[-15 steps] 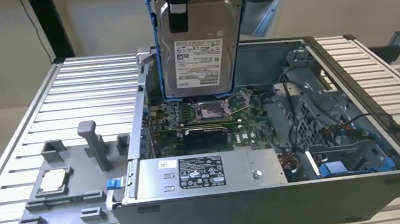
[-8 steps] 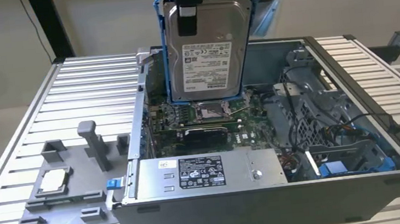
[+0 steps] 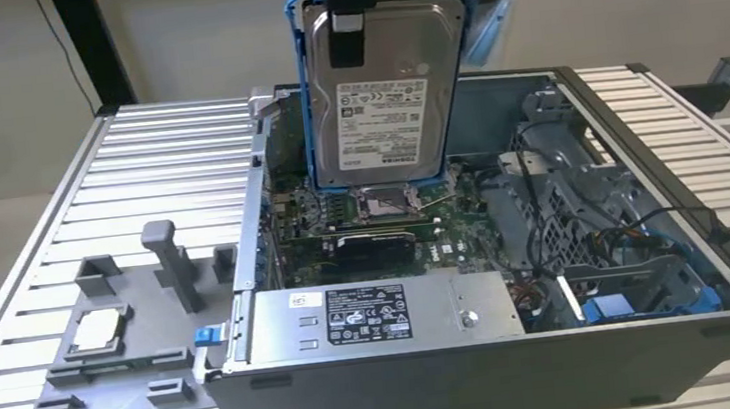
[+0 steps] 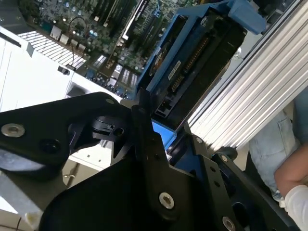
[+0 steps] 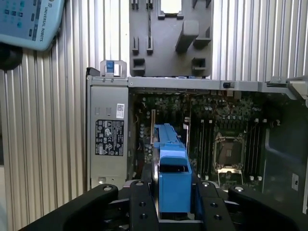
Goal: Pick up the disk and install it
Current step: 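Pick up the disk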
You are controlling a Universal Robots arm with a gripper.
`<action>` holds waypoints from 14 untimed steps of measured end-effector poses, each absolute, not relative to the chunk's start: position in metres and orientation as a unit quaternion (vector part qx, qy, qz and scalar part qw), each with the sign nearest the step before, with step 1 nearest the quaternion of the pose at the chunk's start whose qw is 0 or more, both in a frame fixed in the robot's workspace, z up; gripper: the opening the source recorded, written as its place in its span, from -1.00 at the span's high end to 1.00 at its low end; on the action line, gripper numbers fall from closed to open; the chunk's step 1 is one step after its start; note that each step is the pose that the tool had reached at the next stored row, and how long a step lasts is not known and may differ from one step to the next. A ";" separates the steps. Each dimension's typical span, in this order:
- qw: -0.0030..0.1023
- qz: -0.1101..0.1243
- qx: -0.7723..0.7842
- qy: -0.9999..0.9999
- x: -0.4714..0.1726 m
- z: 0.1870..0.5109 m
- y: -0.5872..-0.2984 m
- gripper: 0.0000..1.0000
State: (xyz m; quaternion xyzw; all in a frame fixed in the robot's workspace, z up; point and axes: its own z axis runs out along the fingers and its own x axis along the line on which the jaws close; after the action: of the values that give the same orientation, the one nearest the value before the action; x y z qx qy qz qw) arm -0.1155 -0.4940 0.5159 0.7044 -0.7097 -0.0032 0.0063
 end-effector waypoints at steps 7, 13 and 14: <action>0.008 -0.005 0.704 -0.710 -0.108 0.515 -0.513 1.00; 0.009 -0.006 0.704 -0.710 -0.100 0.515 -0.531 1.00; 0.009 -0.006 0.704 -0.710 -0.099 0.515 -0.534 1.00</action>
State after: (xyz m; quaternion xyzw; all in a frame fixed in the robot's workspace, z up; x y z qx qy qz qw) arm -0.0988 -0.5344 0.5150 0.7044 -0.7097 -0.0063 0.0094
